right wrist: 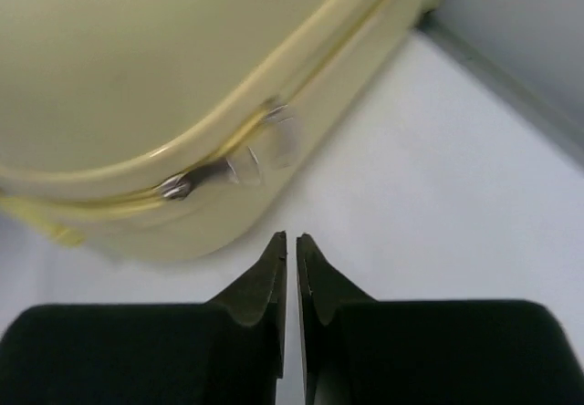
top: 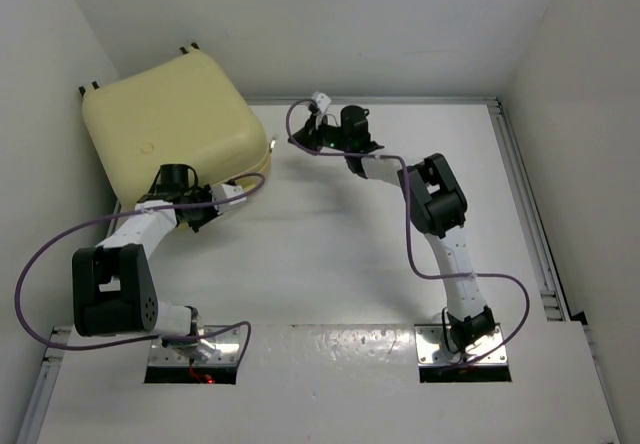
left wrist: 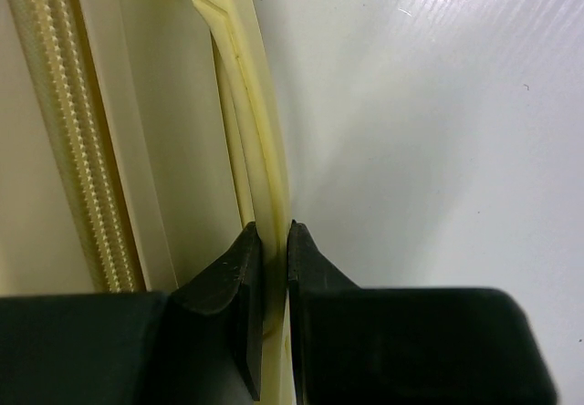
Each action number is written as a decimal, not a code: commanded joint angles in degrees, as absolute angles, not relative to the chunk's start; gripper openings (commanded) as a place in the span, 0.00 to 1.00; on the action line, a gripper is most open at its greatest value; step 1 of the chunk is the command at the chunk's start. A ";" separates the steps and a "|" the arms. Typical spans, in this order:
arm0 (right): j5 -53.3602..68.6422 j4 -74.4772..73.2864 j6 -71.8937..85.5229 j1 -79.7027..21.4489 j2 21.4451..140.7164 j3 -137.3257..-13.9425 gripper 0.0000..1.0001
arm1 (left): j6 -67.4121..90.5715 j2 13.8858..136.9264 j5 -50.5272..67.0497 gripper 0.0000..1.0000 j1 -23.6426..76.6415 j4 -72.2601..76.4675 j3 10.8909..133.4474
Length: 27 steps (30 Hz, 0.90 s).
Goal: Pack the luggage
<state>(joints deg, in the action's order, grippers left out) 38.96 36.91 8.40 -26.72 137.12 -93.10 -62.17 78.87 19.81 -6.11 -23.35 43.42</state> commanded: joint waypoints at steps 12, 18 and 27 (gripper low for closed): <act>42.61 34.45 0.45 -21.89 143.71 -106.45 0.33 | -63.19 88.07 11.51 0.00 -7.03 -24.17 49.39; 64.00 25.24 7.36 -18.81 142.73 -110.10 0.57 | -62.67 89.38 11.51 0.00 -5.81 -24.70 50.01; 65.57 23.03 6.96 -21.17 141.07 -108.57 1.00 | -66.17 87.99 12.13 0.00 -3.43 -27.07 48.35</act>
